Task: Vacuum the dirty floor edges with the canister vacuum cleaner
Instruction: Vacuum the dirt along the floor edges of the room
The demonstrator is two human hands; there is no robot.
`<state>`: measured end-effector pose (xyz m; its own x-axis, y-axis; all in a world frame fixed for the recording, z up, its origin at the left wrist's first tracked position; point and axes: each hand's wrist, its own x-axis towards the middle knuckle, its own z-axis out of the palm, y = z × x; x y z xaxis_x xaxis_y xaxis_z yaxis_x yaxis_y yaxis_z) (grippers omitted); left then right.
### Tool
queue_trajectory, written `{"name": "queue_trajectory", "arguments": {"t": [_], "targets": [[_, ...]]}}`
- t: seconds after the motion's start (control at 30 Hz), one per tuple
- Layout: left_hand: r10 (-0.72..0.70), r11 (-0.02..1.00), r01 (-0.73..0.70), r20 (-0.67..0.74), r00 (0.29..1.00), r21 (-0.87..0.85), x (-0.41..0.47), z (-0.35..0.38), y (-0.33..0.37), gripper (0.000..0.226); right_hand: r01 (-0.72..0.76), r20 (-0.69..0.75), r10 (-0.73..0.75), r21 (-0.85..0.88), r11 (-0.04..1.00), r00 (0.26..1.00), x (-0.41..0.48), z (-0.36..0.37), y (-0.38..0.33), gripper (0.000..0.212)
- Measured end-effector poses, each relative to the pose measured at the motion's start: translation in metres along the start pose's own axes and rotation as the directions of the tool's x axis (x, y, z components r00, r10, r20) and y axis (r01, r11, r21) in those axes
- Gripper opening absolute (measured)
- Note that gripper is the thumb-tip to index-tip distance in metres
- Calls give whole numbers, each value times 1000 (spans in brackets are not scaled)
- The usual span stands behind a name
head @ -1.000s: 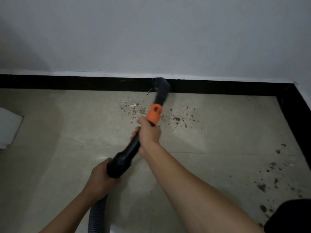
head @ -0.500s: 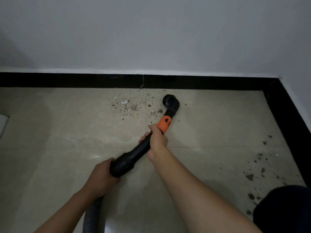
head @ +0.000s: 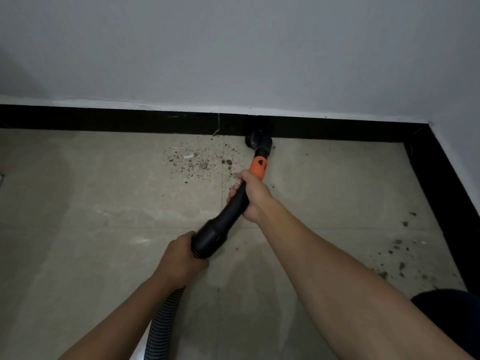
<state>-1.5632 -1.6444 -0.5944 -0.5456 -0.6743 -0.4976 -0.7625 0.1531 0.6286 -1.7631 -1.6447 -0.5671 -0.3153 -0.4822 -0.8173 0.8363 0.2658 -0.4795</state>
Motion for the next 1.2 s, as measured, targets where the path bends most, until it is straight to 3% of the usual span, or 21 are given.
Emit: {"name": "queue_trajectory", "arguments": {"t": [0.23, 0.4, 0.53, 0.73, 0.9, 1.1, 1.2], "targets": [[-39, 999, 39, 11, 999, 23, 2, -8, -3, 30, 83, -135, -76, 48, 995, 988, 2, 10, 11, 11], [125, 992, -124, 84, 989, -7, 15, 12, 26, 34, 214, -366, -135, 183, 960, 921, 3, -50, -6, 12], [207, 970, -191, 106, 973, -150, 33, 41, 70, 43, 278, -448, -197, 122, 953, 872, 17, -90, -62, 12], [201, 958, -180, 74, 977, -221, 50, 37, 97, 43, 231, -358, -210, 16, 973, 910, 31, -93, -105, 15], [93, 989, -86, 56, 994, -122, 23, 11, 51, 35, 161, -219, -143, 68, 985, 965, 21, -38, -52, 15], [-2, 994, -20, -211, 978, -103, -33, -15, -13, 34, 15, -18, -16, -45, 999, 1000, -7, 47, 16, 11], [30, 995, -46, -181, 983, -87, -48, -16, -31, 39, 17, -51, -18, -19, 1000, 999, -26, 46, 37, 10]]}}
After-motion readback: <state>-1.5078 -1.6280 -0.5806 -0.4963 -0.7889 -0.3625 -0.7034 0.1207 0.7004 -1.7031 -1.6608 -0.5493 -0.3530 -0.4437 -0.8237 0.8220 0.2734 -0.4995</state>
